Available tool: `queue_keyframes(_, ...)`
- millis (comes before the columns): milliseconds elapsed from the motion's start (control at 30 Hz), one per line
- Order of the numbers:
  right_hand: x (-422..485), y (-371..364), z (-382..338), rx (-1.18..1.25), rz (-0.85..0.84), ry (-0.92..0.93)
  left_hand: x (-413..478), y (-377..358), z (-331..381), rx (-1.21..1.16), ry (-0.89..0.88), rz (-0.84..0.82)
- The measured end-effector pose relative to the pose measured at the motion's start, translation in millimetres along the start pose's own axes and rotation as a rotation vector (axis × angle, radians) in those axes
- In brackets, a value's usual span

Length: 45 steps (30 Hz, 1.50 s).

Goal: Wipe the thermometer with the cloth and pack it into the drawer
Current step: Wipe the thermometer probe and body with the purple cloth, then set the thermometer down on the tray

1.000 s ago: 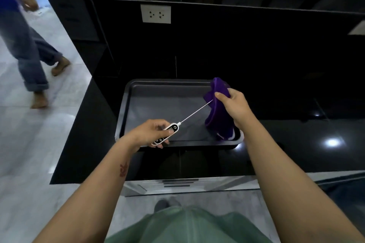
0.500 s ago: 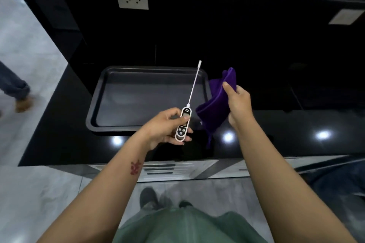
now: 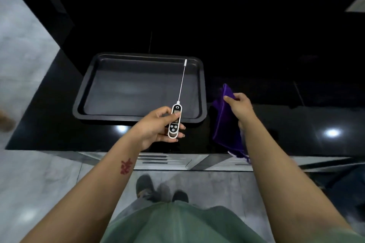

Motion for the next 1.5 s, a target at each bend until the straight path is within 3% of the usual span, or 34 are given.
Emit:
queue_keyframes(67, 13.7, -9.1, 3.4, -0.081, 0.053, 0.069, 1.4, 6.5, -1.4, -0.008, 0.007, 0.027)
queue_keyframes(200, 25.4, -19.6, 5.7, -0.621, 0.288, 0.247, 7.5, 19.7, -1.6, -0.027, 0.016, 0.061)
queue_keyframes(300, 2.3, -27.2, 10.2, -0.769, 0.415, 0.451, 15.3, 26.5, 0.9, -0.051, 0.020, 0.078)
queue_keyframes(367, -12.6, -36.1, 25.5, -0.902, 0.378, 0.520, 21.2, 29.2, 2.5, -0.073, 0.029, 0.089)
queue_keyframes(467, -15.1, -44.6, 47.4, -1.100, 0.275, 0.476, 28.7, 30.4, 4.3, -0.116, 0.037, 0.092)
queue_keyframes(700, -1.4, -40.1, 36.4, -1.077, 0.227, 0.424, 36.4, 38.6, 9.0, -0.182, 0.042, 0.151)
queue_keyframes(833, -40.0, -63.5, -1.4, -0.798, 0.355, 0.637, 40.9, 46.1, 12.6, -0.247, 0.018, 0.204)
queue_keyframes(933, -68.7, -112.7, -33.5, -0.786, 0.112, 0.861, 45.5, 47.2, 13.6, -0.273, -0.002, 0.242)
queue_keyframes(1033, -83.9, -154.6, -41.3, -0.923, -0.074, 0.918, 48.8, 53.2, 15.0, -0.313, -0.028, 0.308)
queue_keyframes(1200, -78.2, -172.2, -40.4, -0.906, -0.028, 0.952, 46.8, 60.2, 11.8, -0.296, -0.014, 0.295)
queue_keyframes(1267, -72.0, -172.4, -41.5, -0.921, 0.005, 0.952, 46.4, 68.3, 11.9, -0.315, -0.049, 0.405)
queue_keyframes(1333, -63.7, -174.2, -40.5, -0.987, 0.000, 0.898, 40.1, 89.5, 17.6, -0.130, -0.193, 0.681)
queue_keyframes(1400, -53.7, -178.0, -37.0, -1.055, -0.006, 0.845, 27.9, 105.5, 27.8, 0.313, -0.365, 0.871)
queue_keyframes(1433, -49.6, -180.6, -34.1, -1.081, -0.015, 0.825, 22.3, 106.9, 31.0, 0.527, -0.438, 0.886)
queue_keyframes(1500, -43.9, -190.6, -28.4, -1.094, -0.053, 0.818, 22.5, 104.7, 28.6, 0.885, -0.529, 0.753)
Point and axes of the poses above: each hand's wrist, its own x-axis towards the middle knuckle, its own y-axis out of the back of the hand, z = x × y, the point moved 5 cm from there along x, towards the middle knuckle, and after that the axes turned 2 degrees about -y, right-handed, at the moved point
